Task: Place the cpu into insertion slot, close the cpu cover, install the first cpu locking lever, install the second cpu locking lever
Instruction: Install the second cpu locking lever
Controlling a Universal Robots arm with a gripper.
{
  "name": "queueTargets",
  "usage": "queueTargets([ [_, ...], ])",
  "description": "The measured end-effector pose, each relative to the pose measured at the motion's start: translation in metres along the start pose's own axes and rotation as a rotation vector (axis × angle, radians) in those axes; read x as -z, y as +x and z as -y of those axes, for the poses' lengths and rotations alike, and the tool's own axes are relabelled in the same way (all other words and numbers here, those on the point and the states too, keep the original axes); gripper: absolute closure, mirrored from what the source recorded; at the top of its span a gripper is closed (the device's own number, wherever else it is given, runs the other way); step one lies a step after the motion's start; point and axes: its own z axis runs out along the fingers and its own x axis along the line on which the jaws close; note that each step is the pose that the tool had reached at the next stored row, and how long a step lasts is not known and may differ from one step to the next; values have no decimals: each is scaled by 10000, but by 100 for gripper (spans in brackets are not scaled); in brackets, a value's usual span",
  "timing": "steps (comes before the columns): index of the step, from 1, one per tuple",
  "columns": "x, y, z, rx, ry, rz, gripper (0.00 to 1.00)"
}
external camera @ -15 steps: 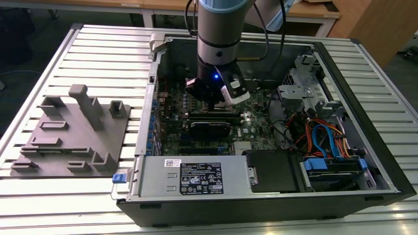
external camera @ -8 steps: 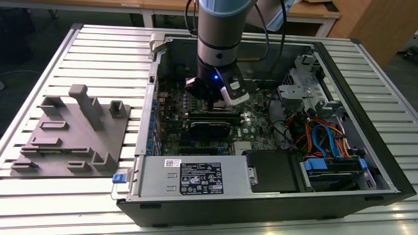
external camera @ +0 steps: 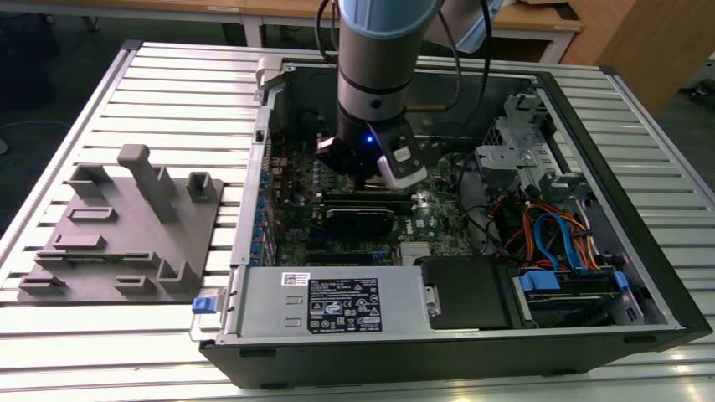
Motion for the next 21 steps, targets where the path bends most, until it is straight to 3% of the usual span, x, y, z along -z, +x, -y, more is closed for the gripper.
queueTargets([
  [3, -14, 0, 12, -3, -82, -82, 90],
  [6, -40, 0, 20, 79, -98, -189, 90],
  [12, -66, 4, 32, 339, -225, -246, 90],
  [16, -79, 11, 82, 356, -279, -250, 90],
  [21, -105, 27, 130, 356, -567, -260, 90],
])
